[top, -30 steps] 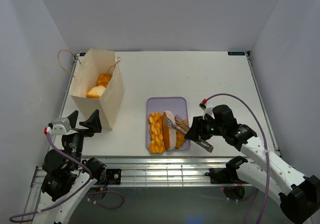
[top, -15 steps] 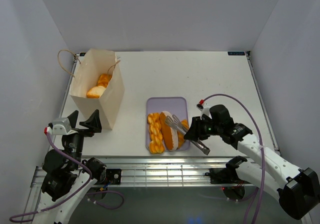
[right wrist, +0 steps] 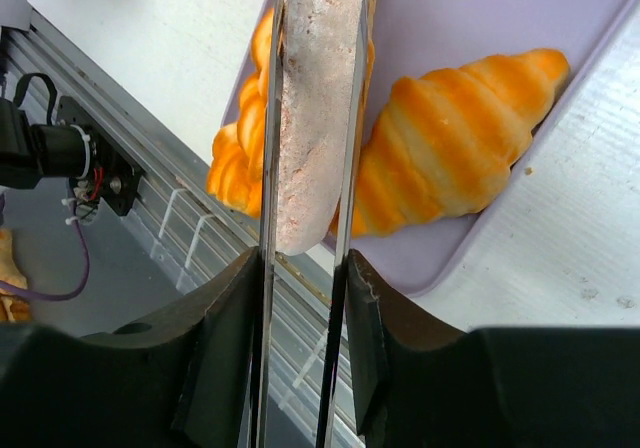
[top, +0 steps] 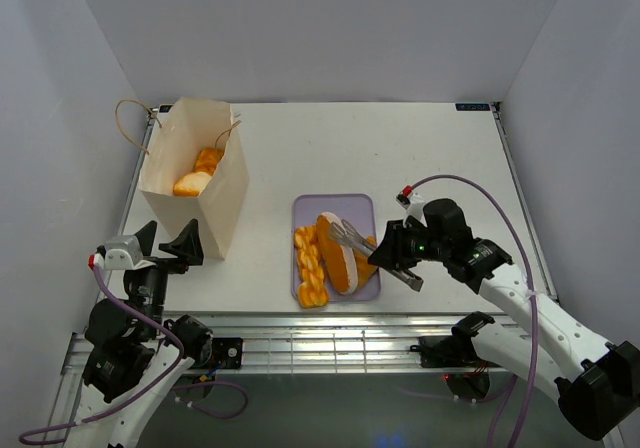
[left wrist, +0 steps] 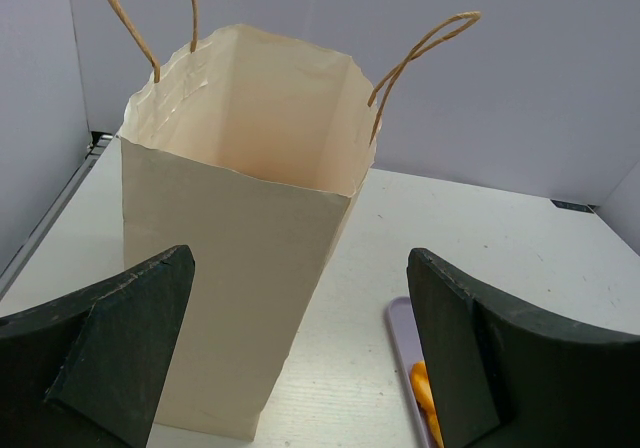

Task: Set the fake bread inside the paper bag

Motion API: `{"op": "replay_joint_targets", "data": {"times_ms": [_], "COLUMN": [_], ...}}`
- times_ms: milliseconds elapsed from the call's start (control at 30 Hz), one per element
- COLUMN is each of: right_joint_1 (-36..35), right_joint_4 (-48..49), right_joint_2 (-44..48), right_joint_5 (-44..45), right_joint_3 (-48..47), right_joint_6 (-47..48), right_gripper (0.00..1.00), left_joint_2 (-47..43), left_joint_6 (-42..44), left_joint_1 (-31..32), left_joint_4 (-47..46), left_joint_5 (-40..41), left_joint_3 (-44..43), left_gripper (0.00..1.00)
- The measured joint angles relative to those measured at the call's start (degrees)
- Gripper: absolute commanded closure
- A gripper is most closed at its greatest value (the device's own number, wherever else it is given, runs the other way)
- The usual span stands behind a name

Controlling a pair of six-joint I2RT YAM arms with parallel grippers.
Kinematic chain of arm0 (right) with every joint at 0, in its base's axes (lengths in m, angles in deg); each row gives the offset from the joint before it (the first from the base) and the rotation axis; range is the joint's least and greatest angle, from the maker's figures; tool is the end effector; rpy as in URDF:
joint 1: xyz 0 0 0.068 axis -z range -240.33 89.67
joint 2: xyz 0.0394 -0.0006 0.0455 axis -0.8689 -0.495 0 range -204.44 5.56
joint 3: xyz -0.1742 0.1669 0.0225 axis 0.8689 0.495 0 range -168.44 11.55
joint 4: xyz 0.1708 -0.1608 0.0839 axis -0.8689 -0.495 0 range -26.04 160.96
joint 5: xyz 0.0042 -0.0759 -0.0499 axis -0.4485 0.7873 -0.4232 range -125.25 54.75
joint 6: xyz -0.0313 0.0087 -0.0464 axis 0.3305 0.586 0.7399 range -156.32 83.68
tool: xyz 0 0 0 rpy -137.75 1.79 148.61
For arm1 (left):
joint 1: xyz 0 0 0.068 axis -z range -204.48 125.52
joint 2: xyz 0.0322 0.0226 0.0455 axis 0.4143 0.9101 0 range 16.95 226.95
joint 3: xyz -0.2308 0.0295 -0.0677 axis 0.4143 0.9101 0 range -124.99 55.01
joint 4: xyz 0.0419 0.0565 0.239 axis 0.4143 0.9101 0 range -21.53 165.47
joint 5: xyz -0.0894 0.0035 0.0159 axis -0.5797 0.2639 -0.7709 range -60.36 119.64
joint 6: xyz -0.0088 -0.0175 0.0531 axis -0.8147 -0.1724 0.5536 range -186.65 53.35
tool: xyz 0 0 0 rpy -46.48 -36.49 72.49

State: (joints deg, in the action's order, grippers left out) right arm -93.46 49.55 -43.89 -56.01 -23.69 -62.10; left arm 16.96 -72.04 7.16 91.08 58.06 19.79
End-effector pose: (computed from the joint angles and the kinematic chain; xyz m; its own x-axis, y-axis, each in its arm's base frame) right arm 0.1587 0.1203 0.2267 -0.7663 -0.0144 -0.6423 -0.4653 0.7018 0.5394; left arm 0.0512 -0.0094 0.3201 0.1788 -0.2072 -0.9618 0.0829 0.9773 -0.1951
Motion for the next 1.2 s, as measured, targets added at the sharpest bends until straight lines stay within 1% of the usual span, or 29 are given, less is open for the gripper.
{"op": "replay_joint_targets", "data": {"times_ms": [200, 433, 667, 833, 1000, 1200], "right_joint_1": [0.00, 0.00, 0.00, 0.00, -0.20, -2.45], "right_joint_4": [-0.31, 0.90, 6.05, 10.99, 17.92, 22.97], "right_joint_2": [0.09, 0.22, -1.31, -4.90, -10.10, -17.03], "right_joint_5": [1.81, 2.82, 1.11, -1.46, -4.57, -5.81], "right_joint_3": [-4.17, -7.17, -11.74, -17.94, -25.46, -36.13], "right_joint_6": [0.44, -0.17, -2.34, -3.72, -5.09, -5.84], "right_gripper": [0.68, 0.68, 0.69, 0.69, 0.69, 0.69], "left_joint_2": [0.00, 0.00, 0.00, 0.00, 0.02, 0.02], "left_joint_6": [0.00, 0.00, 0.02, 0.02, 0.02, 0.02], "left_joint_1": [0.00, 0.00, 0.00, 0.00, 0.00, 0.00], "left_joint_4": [0.00, 0.00, 0.00, 0.00, 0.00, -0.02], "left_joint_5": [-0.15, -0.48, -0.66, -0.81, -0.83, -0.83], "left_joint_3": [0.02, 0.02, 0.02, 0.02, 0.02, 0.02], "left_gripper": [0.02, 0.02, 0.02, 0.02, 0.02, 0.02]}}
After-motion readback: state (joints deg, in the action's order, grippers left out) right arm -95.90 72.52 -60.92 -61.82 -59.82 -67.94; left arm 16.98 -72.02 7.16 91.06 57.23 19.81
